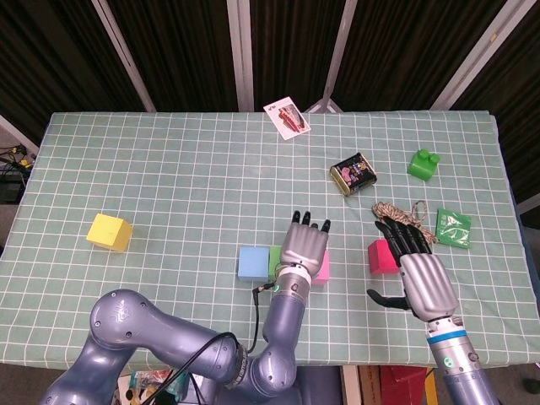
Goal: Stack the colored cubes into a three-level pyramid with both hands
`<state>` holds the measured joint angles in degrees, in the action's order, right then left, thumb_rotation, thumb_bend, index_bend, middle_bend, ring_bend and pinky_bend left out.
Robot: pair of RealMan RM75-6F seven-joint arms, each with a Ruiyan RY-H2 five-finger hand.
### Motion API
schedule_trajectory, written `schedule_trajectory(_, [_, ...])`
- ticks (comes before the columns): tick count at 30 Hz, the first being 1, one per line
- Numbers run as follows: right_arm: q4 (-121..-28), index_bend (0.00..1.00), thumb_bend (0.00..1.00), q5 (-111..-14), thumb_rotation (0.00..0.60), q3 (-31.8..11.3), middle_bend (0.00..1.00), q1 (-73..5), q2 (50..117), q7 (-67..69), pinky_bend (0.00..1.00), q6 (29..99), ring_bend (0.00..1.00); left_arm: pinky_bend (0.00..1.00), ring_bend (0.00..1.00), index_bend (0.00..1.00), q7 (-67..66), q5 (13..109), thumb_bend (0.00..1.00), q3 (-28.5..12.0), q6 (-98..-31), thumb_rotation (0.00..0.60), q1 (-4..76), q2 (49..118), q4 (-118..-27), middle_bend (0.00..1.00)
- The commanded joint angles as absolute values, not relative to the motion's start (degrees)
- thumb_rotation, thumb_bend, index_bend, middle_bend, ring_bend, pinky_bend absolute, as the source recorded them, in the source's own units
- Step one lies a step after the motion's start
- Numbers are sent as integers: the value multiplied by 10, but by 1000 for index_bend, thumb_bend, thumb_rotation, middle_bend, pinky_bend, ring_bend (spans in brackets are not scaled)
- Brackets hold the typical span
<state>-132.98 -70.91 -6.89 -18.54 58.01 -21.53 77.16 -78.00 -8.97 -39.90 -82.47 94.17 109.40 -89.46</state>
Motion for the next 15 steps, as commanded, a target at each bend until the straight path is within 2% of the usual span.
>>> schedule_trajectory(1, [-1330,0,167,-709,600,-69,0,-185,580,-215,0,772,0,48,0,0,-773,-88,194,-404,-825,600,936,1089,-901,207])
schedule_trajectory(8, [-1329,0,167,-706,600,-71,0,-185,579,-214,0,773,0,37,0,0,-753,-79,194,-415,-821,600,917,1065,-929,195])
schedule_trajectory(15, [-1329,0,168,-707,600,-71,0,-185,582,-219,0,775,0,32,0,0,-740,-103,194,-443,-813,600,892,1020,-973,192])
